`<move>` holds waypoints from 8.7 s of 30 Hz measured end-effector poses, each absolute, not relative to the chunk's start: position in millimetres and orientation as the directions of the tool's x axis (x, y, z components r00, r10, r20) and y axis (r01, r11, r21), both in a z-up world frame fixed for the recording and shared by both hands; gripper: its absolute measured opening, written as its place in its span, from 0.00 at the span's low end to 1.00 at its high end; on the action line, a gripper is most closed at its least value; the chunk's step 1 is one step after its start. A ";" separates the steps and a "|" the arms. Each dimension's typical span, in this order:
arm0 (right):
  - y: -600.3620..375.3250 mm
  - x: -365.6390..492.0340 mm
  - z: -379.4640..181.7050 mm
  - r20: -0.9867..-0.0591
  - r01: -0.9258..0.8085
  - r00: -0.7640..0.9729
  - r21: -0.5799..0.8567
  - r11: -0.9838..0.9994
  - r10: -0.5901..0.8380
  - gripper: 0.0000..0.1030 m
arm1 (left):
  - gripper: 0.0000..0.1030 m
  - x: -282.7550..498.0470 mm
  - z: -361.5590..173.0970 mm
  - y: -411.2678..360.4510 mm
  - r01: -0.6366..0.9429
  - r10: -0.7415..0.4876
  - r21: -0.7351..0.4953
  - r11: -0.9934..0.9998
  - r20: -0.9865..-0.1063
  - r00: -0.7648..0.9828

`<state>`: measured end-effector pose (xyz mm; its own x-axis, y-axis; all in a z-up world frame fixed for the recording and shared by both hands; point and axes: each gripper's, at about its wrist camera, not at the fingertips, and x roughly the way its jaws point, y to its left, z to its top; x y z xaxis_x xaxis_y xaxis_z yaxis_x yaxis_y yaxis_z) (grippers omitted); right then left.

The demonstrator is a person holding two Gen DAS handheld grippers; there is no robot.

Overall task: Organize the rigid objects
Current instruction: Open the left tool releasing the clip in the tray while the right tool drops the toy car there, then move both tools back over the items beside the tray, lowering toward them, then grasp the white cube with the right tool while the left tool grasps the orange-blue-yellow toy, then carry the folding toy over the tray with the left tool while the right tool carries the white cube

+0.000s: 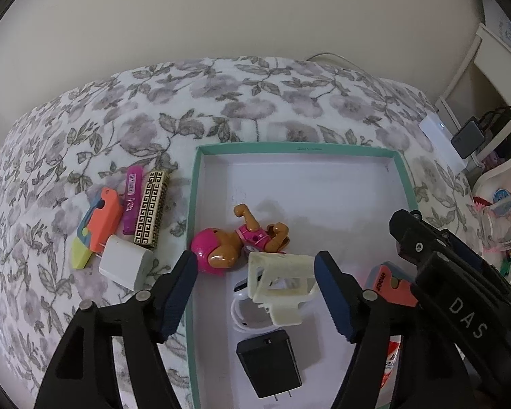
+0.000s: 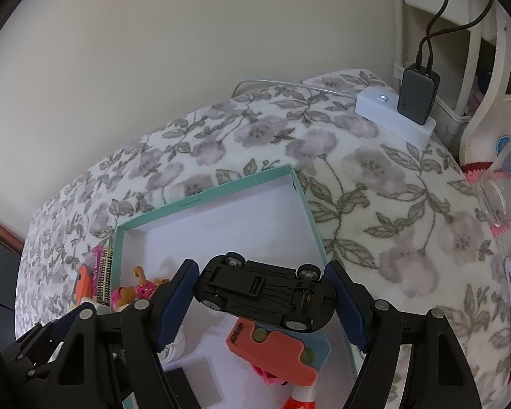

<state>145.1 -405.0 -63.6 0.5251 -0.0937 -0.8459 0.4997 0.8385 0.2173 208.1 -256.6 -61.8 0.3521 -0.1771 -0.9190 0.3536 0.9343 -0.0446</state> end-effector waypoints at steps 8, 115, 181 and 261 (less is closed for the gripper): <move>-399.3 147.1 -54.1 -0.839 0.483 0.535 0.212 0.850 -0.095 0.80 | 0.72 212.3 -56.9 -246.1 0.328 -0.182 -0.062 0.943 -0.919 0.349; -171.6 244.2 -124.9 -0.878 0.137 0.469 0.180 0.974 0.097 0.71 | 0.94 291.4 -105.6 12.0 -0.255 0.034 -0.031 0.966 -0.969 0.244; -254.5 232.5 -69.7 -0.820 0.178 0.530 0.354 0.918 0.214 0.52 | 0.93 299.0 -114.6 -64.3 -0.038 -0.037 -0.053 0.998 -0.940 0.338; -406.6 168.0 -9.8 -0.741 0.421 0.670 0.416 0.806 0.033 0.52 | 0.43 259.7 25.9 -122.0 0.167 -0.304 -0.256 0.952 -0.740 0.601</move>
<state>168.0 -406.6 -9.8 0.6704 0.0327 -0.7413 0.4211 0.8058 0.4163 259.7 -122.0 25.9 0.6007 -0.3037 -0.7396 0.1666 0.9523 -0.2557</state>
